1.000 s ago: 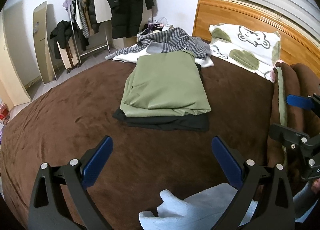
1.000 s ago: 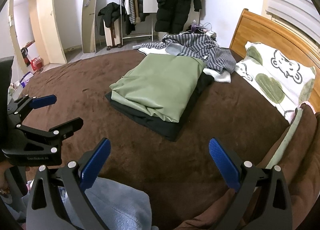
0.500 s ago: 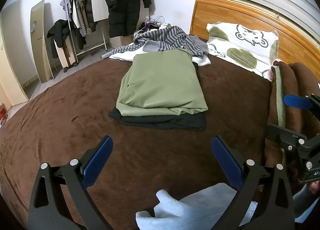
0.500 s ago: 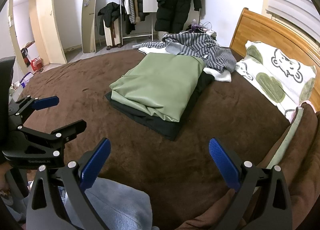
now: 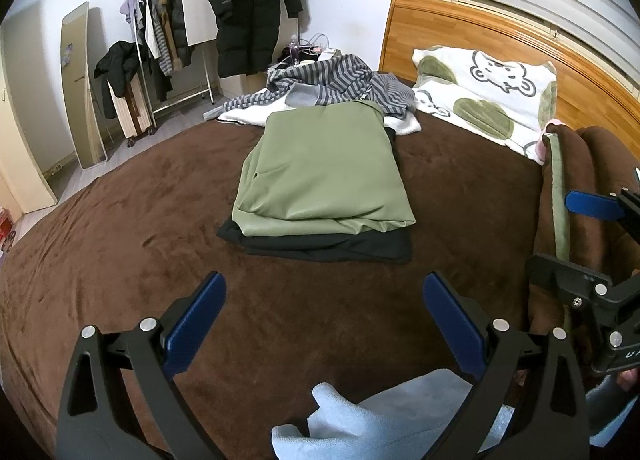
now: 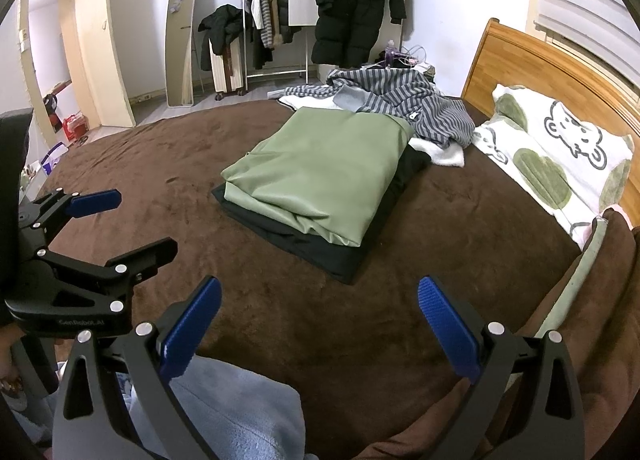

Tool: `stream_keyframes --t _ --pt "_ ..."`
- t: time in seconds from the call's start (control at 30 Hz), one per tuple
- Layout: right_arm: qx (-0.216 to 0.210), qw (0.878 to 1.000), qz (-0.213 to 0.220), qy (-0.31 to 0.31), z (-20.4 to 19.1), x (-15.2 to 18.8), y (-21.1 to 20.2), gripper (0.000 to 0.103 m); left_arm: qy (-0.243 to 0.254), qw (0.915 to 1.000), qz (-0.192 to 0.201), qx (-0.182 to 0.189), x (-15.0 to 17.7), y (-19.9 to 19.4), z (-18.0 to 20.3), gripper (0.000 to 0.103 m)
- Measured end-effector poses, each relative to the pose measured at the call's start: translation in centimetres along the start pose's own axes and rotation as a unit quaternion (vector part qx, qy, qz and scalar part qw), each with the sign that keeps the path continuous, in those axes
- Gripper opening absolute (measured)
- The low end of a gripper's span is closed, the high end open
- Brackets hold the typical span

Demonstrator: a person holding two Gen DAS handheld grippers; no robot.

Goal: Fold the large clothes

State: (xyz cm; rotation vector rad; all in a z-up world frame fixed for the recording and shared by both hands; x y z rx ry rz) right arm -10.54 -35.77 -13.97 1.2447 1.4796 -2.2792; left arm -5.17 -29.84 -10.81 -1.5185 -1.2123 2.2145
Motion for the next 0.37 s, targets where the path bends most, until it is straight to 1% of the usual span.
stream_keyframes --t 0.37 --pt "0.000 1.000 0.000 -0.005 -0.18 -0.44 0.24 0.097 0.001 1.0000 0.000 -0.001 -0.22 -0.01 0.10 0.097"
Point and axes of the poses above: each gripper's, at about its wrist camera, not at the fingertips, and y roughly the way its jaws point, z to its right, x to its underside, the point moved 6 cm from there along y, roughly the way its jaws point, and after that the axes turned 12 degrees about -y, right-handed, at the moved point
